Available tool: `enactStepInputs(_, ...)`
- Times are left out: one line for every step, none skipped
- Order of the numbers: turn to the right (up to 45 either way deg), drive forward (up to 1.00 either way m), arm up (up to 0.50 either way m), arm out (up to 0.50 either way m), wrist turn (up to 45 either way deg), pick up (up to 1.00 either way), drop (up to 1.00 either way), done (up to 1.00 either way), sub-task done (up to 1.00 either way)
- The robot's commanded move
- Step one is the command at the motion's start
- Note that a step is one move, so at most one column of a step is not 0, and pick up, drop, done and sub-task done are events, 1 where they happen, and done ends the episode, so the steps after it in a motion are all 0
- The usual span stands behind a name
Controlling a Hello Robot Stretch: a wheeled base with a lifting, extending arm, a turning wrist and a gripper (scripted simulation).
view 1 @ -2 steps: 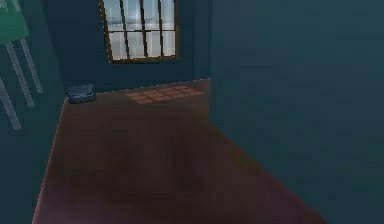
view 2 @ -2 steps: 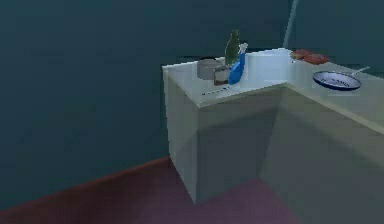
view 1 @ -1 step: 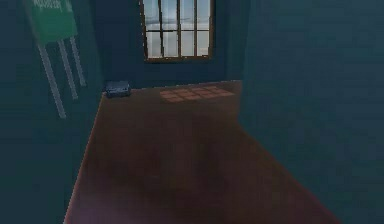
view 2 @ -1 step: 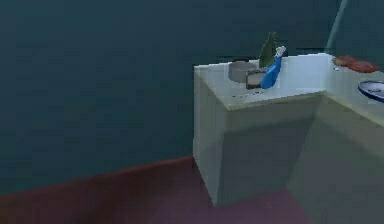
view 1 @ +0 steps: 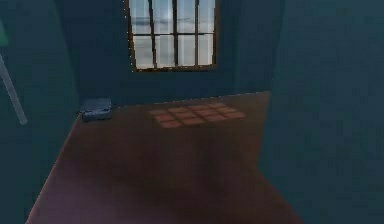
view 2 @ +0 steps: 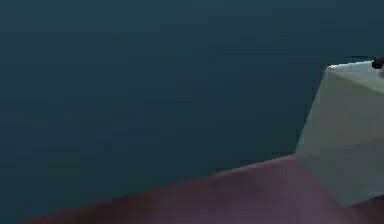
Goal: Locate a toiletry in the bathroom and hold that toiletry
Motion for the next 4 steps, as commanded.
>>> enactStepInputs(0.0, 1.0, 0.0, 0.0, 0.0, 0.0, 0.0, 0.0, 0.0)
enactStepInputs(0.0, 0.65, 0.0, 0.0, 0.0, 0.0, 0.0, 0.0, 0.0)
enactStepInputs(21.0, 0.0, 0.0, 0.0, 0.0, 0.0, 0.0, 0.0, 0.0)
enactStepInputs(0.0, 0.6, 0.0, 0.0, 0.0, 0.0, 0.0, 0.0, 0.0)
